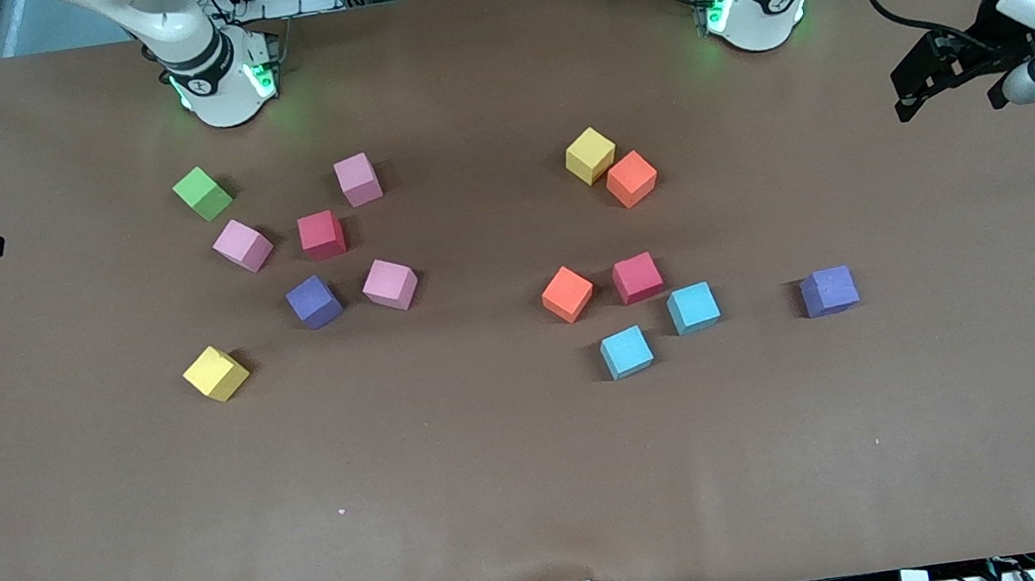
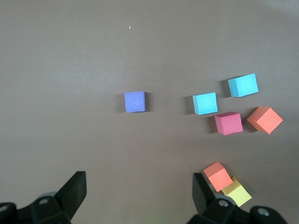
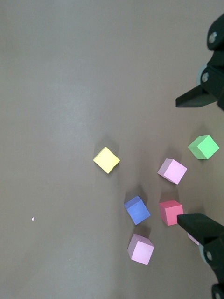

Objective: Form number 2 with 11 blocks

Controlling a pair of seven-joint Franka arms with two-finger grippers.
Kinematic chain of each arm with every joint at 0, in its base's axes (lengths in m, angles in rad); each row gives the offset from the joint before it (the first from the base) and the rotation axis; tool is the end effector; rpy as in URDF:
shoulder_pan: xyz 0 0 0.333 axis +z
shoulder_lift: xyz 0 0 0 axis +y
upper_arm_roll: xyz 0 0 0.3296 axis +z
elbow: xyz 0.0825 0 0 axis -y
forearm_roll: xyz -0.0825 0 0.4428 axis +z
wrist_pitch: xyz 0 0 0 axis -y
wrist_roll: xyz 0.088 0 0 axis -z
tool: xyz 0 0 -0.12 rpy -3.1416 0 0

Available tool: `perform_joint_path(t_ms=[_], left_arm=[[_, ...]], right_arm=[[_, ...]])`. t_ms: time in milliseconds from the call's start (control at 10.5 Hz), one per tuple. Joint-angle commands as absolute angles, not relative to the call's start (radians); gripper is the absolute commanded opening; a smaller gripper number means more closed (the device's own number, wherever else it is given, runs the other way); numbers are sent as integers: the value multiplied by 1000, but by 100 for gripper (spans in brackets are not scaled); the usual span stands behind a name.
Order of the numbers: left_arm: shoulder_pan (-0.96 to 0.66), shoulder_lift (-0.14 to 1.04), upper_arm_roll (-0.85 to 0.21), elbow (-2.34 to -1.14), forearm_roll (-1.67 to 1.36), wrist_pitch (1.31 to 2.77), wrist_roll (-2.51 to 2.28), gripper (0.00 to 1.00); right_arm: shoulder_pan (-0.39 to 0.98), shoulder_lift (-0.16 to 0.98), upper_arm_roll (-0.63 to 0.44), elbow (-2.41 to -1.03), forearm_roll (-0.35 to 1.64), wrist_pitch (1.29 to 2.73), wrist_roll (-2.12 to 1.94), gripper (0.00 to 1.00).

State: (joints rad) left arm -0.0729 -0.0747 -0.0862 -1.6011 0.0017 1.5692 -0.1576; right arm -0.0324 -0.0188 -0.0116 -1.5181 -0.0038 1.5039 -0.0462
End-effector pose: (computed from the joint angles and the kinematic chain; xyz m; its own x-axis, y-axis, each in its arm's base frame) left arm 0.5818 -0.0951 0.6536 0.9991 -0.0014 0.0433 -0.0013 -1.0000 -0.0013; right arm 0.6000 -0.0270 0.6584 1.0000 0.0019 0.0044 0.0019 -1.0000 0.0038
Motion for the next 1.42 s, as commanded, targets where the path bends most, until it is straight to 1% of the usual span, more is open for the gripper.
perform_joint_path(t_ms=[0, 285, 380, 569, 664, 759, 854, 949, 1044, 1139, 1234, 1329], left_arm=[[-84, -95, -75, -1617, -5, 1565, -141, 100], [-86, -77, -80, -1624, -43, 1565, -140, 100], [-119, -51, -90, -1649, -87, 1568, -158, 100], [-219, 21, -104, -1657, -100, 1600, -166, 100], [-280, 47, -106, -1679, -100, 1621, -178, 100], [-331, 48, -107, -1733, -97, 1649, -248, 100], [-350, 41, -148, -1782, -100, 1681, -337, 100], [-354, 41, -211, -1813, -97, 1696, -467, 100], [-394, 38, -244, -1857, -84, 1739, -598, 100], [-472, 40, -242, -1897, -75, 1803, -706, 100], [-498, 66, -251, -1901, -66, 1836, -794, 100], [-506, 107, -282, -1901, -55, 1865, -843, 100]], right_arm=[[-51, -31, 2, -1542, -8, 1512, -57, 100], [-51, -31, 2, -1545, -9, 1513, -55, 100], [-51, -28, 2, -1545, -8, 1514, -55, 100], [-48, -26, 2, -1578, -8, 1549, -55, 100], [-41, -8, 3, -1598, -6, 1565, -48, 100], [-35, 11, 5, -1635, -6, 1598, -45, 100], [-25, 26, 5, -1688, -6, 1647, -44, 100], [-23, 46, 6, -1738, -3, 1699, -44, 100], [-21, 82, 6, -1747, 6, 1718, -43, 100], [-21, 130, 6, -1744, 35, 1729, -44, 100], [-28, 185, 6, -1746, 84, 1759, -54, 100], [-17, 236, 6, -1746, 122, 1770, -57, 100]])
